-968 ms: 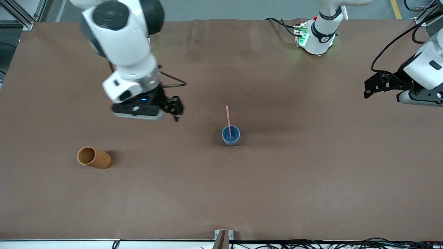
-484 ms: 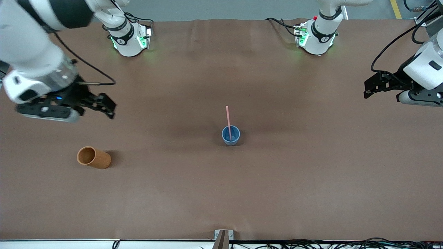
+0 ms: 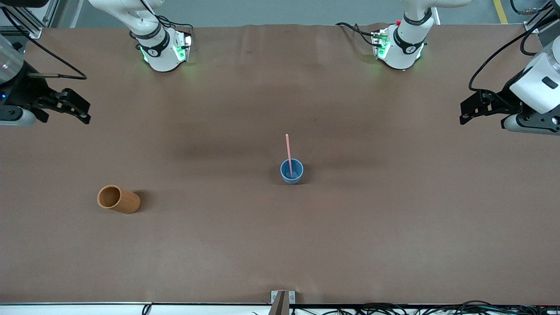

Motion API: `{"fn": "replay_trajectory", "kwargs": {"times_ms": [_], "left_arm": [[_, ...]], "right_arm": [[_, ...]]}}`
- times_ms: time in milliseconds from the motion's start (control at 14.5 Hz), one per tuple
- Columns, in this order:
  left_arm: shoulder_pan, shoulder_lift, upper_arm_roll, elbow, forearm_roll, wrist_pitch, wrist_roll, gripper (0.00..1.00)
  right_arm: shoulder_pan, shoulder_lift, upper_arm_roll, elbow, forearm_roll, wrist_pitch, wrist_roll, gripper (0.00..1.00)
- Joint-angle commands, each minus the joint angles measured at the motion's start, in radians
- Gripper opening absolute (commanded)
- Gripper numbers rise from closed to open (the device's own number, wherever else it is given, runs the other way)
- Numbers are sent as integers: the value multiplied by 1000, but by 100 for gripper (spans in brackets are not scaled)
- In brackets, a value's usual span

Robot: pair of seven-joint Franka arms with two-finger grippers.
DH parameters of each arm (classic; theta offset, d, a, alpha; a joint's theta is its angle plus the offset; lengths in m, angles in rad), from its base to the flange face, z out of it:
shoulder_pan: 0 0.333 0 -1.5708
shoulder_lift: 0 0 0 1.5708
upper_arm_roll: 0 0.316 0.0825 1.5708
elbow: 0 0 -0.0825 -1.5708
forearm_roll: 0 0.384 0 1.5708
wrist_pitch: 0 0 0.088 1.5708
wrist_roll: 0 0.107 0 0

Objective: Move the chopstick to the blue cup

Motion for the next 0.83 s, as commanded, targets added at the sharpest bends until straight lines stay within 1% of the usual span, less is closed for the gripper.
{"fn": "replay_trajectory", "kwargs": {"times_ms": [0,346,553,691,761], "left_arm": [[4,5,-5,17,-5,-5,-12,100],[6,6,-5,17,-5,-5,-10,100],[4,6,-5,17,-5,-5,-12,100],[4,6,-5,17,-5,-5,-12,100],[4,6,-5,17,-5,-5,-12,100]], "right_arm": [[-38,-23,-9,-48,21,23,-26,100],[-43,-28,-12,-76,21,23,-46,100],[-41,-27,-15,-70,25,25,-43,100],[-38,-27,-41,-58,80,28,-45,100],[-37,-25,-52,-59,87,22,-45,100]]}}
